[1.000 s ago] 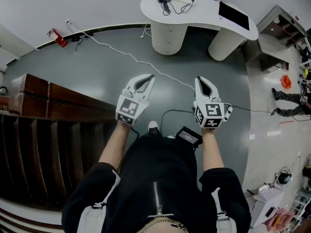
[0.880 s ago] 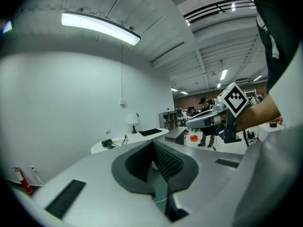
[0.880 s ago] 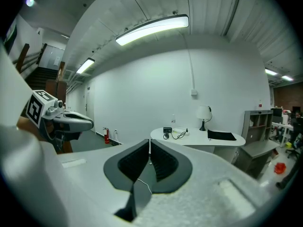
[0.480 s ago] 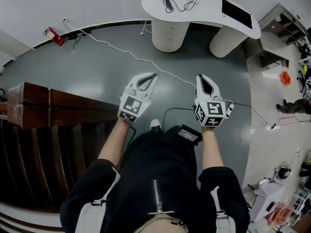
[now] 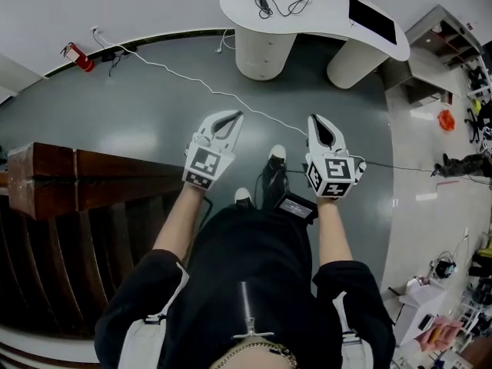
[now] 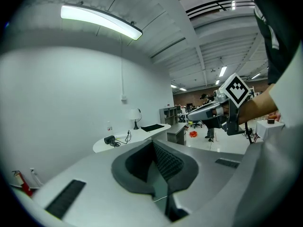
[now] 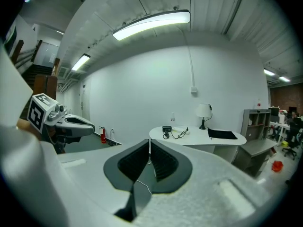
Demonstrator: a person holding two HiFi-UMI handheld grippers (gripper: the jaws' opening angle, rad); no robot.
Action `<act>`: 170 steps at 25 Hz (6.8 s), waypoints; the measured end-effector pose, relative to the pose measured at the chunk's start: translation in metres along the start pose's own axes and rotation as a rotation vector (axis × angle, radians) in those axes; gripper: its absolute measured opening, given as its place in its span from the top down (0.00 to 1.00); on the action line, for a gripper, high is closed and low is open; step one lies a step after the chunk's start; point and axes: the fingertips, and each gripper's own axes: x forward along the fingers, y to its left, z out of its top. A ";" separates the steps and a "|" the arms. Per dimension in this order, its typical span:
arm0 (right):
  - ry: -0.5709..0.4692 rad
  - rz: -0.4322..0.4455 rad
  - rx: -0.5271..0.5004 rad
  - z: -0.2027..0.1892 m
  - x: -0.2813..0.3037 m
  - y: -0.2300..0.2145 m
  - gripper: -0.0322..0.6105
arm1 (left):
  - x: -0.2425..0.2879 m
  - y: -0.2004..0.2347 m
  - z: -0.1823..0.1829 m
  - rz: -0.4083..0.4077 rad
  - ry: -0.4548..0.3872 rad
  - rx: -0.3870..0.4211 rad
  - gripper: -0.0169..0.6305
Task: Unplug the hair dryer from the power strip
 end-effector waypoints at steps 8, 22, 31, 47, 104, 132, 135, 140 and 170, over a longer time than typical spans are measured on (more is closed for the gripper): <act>-0.007 0.055 -0.007 0.011 0.041 -0.001 0.94 | 0.021 0.022 0.000 0.016 0.012 -0.006 0.96; 0.009 0.103 0.016 0.034 0.142 -0.064 0.94 | 0.121 0.077 0.014 0.014 0.054 -0.013 0.96; 0.013 0.138 0.019 0.058 0.208 -0.125 0.94 | 0.197 0.108 0.032 0.039 0.074 -0.025 0.96; -0.023 0.174 0.029 0.079 0.267 -0.235 0.94 | 0.309 0.122 0.059 0.087 0.107 0.015 0.96; 0.061 -0.054 0.007 0.135 0.571 -0.373 0.94 | 0.622 0.378 0.060 -0.209 0.140 0.185 0.95; 0.121 0.012 0.049 0.113 0.625 -0.431 0.94 | 0.717 0.373 0.021 -0.514 0.360 0.530 0.45; 0.128 0.009 0.050 0.110 0.626 -0.437 0.94 | 0.726 0.369 0.015 -0.555 0.394 0.564 0.45; 0.134 0.015 0.065 0.105 0.627 -0.444 0.94 | 0.742 0.364 0.006 -0.633 0.448 0.643 0.45; 0.212 0.054 0.124 0.070 0.653 -0.460 0.93 | 0.805 0.341 -0.098 -0.902 0.761 0.806 0.32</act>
